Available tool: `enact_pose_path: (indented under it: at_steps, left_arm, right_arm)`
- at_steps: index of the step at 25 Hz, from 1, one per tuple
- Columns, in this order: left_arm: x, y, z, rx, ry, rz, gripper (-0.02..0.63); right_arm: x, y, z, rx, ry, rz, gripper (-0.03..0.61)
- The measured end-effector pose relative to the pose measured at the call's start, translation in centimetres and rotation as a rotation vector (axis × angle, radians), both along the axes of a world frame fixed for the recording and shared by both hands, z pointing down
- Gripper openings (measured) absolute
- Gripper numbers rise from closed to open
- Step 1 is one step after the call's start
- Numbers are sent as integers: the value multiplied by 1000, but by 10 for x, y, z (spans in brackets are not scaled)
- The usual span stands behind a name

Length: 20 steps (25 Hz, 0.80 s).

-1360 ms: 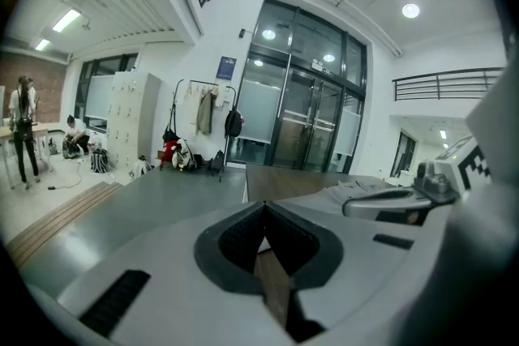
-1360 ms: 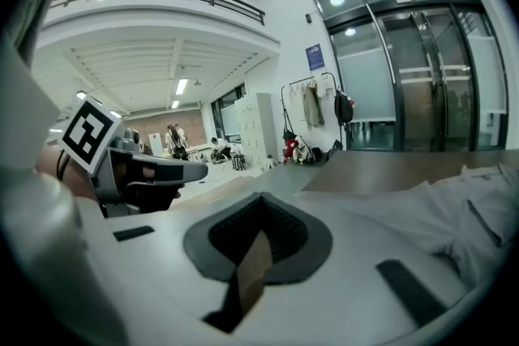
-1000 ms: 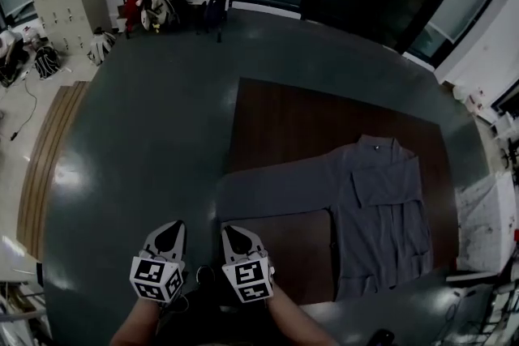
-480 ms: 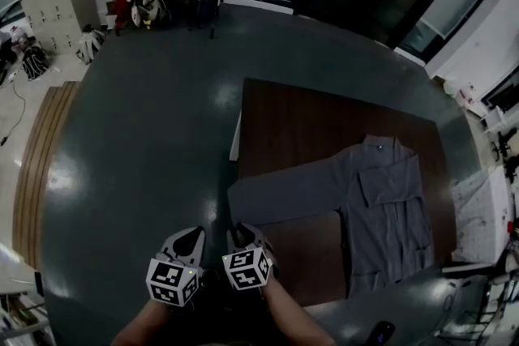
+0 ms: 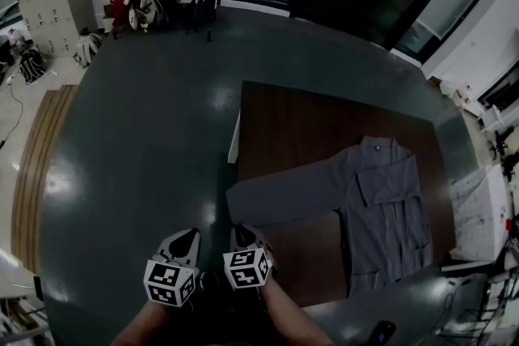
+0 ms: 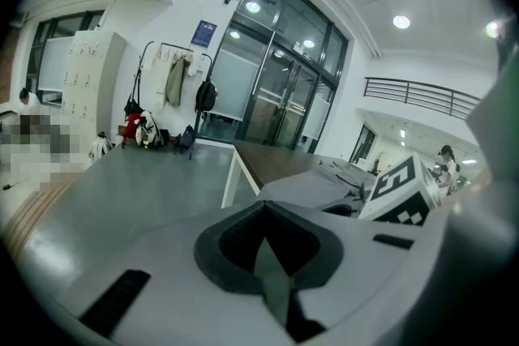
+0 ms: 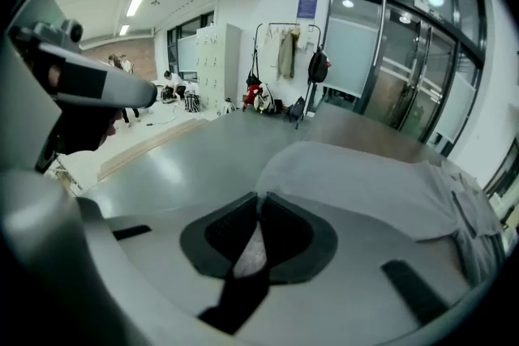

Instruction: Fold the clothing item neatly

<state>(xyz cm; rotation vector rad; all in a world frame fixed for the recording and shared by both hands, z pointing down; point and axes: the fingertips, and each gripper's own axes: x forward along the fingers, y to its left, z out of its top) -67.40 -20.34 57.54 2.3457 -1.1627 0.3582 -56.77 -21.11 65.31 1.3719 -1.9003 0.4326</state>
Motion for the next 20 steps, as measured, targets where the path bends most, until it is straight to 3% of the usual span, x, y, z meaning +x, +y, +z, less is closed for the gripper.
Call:
enact_pose_path:
  at_steps: [4, 10, 20]
  left_arm:
    - [2, 0, -9, 16, 7, 8, 9]
    - [16, -1, -27, 36, 39, 10, 9]
    - [94, 21, -39, 78, 25, 29, 9]
  right_arm:
    - [-1, 2, -13, -8, -52, 0, 18]
    - [13, 6, -63, 81, -91, -6, 18]
    - [78, 13, -110, 182, -173, -55, 18]
